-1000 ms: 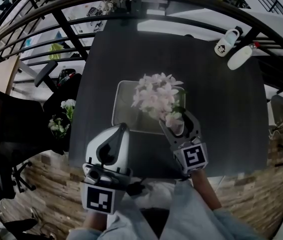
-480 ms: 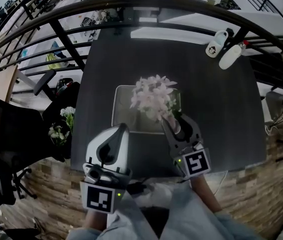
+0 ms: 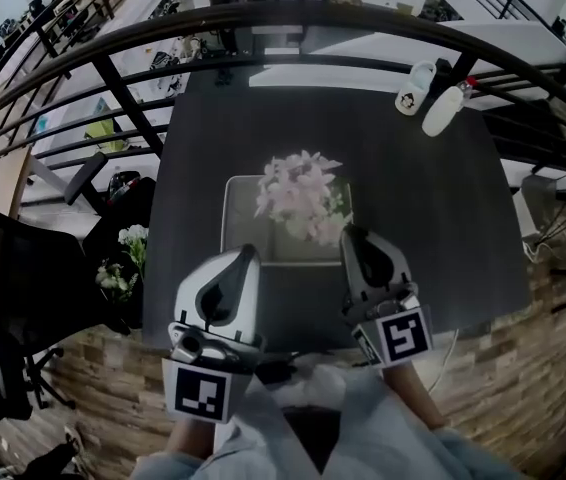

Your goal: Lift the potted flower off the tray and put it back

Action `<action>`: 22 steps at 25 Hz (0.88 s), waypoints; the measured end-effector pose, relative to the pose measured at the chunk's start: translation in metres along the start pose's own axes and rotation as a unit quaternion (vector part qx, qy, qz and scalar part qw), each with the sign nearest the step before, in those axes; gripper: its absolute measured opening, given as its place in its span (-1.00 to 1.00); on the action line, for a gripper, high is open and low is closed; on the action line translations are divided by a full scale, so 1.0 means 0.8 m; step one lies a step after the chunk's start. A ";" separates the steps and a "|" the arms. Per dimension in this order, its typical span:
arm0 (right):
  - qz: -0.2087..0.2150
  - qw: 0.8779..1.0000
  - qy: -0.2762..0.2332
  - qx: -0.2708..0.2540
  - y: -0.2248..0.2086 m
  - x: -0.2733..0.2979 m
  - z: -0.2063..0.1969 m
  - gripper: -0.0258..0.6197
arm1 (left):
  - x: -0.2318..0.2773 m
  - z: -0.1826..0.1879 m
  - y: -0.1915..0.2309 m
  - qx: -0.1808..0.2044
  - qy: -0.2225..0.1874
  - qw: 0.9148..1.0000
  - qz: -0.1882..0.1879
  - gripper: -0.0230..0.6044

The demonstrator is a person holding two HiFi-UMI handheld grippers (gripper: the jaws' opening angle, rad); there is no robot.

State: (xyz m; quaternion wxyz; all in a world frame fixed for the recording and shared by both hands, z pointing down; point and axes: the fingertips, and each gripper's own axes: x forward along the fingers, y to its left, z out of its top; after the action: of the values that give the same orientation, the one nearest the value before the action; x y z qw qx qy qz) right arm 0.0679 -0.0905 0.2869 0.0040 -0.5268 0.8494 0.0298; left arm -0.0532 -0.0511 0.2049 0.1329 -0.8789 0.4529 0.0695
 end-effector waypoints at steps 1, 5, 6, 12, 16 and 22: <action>-0.005 1.000 -0.004 -0.002 -0.001 -0.003 0.003 -0.92 | -0.001 0.001 -0.002 0.001 -0.001 1.000 -0.002 -0.93; -0.010 1.000 -0.008 -0.005 0.000 -0.015 0.013 -0.92 | -0.005 0.006 -0.007 0.003 -0.005 1.000 -0.008 -0.93; -0.010 1.000 -0.006 -0.008 0.002 -0.017 0.015 -0.92 | -0.006 0.008 -0.008 0.003 -0.006 1.000 -0.009 -0.93; -0.002 1.000 -0.004 -0.031 0.012 -0.030 0.024 -0.92 | -0.011 0.015 -0.016 0.003 -0.014 1.000 -0.015 -0.93; -0.002 0.999 -0.003 -0.038 0.016 -0.033 0.028 -0.92 | -0.011 0.017 -0.019 0.003 -0.017 1.000 -0.019 -0.93; -0.006 0.999 -0.002 -0.046 0.018 -0.038 0.030 -0.92 | -0.010 0.018 -0.022 0.000 -0.024 0.999 -0.027 -0.93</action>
State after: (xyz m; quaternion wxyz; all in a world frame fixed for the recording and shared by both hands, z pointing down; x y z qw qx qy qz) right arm 0.0684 -0.0556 0.2648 -0.0183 -0.5318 0.8438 0.0694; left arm -0.0433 -0.0307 0.1963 0.1457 -0.8887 0.4260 0.0870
